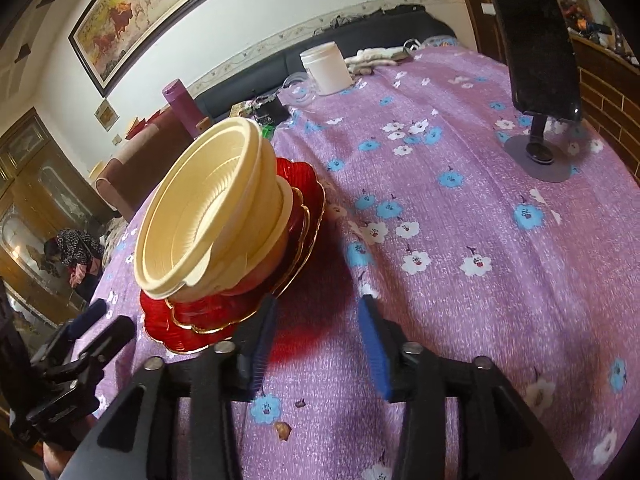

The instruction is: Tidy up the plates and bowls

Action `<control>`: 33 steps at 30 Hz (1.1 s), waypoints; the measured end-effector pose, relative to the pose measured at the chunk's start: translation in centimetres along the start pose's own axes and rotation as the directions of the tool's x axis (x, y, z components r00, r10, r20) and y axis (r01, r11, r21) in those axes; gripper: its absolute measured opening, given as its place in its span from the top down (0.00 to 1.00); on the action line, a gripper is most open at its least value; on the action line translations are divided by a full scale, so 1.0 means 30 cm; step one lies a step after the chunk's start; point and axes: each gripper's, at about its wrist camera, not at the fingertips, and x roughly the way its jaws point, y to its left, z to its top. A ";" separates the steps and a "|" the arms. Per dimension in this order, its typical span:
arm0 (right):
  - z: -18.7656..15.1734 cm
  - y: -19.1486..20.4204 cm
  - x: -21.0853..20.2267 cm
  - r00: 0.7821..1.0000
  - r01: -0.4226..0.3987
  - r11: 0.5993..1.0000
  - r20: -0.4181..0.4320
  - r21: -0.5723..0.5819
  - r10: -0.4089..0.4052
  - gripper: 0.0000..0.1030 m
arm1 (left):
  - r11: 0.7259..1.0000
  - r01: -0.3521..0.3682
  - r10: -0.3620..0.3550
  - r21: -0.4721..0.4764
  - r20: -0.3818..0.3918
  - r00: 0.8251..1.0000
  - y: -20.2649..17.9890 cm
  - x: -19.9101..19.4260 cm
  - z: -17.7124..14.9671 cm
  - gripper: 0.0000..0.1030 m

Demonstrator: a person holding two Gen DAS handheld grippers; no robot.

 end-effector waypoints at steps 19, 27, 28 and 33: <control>-0.066 0.111 -0.055 0.966 0.196 0.965 0.205 -0.172 -0.160 0.09 | 0.987 -0.156 0.158 0.039 -0.054 0.986 -0.027 0.031 0.011 0.00; -0.067 0.107 -0.053 0.969 0.175 0.969 0.204 -0.173 -0.139 0.09 | 0.976 -0.199 0.204 0.085 -0.055 0.977 -0.040 0.051 -0.004 0.00; -0.067 0.106 -0.053 0.970 0.170 0.970 0.204 -0.175 -0.133 0.09 | 0.975 -0.204 0.210 0.088 -0.054 0.976 -0.040 0.053 -0.008 0.00; -0.065 0.101 -0.042 0.976 0.155 0.972 0.180 -0.174 -0.124 0.09 | 0.979 -0.190 0.194 0.071 -0.052 0.980 -0.021 0.050 -0.011 0.00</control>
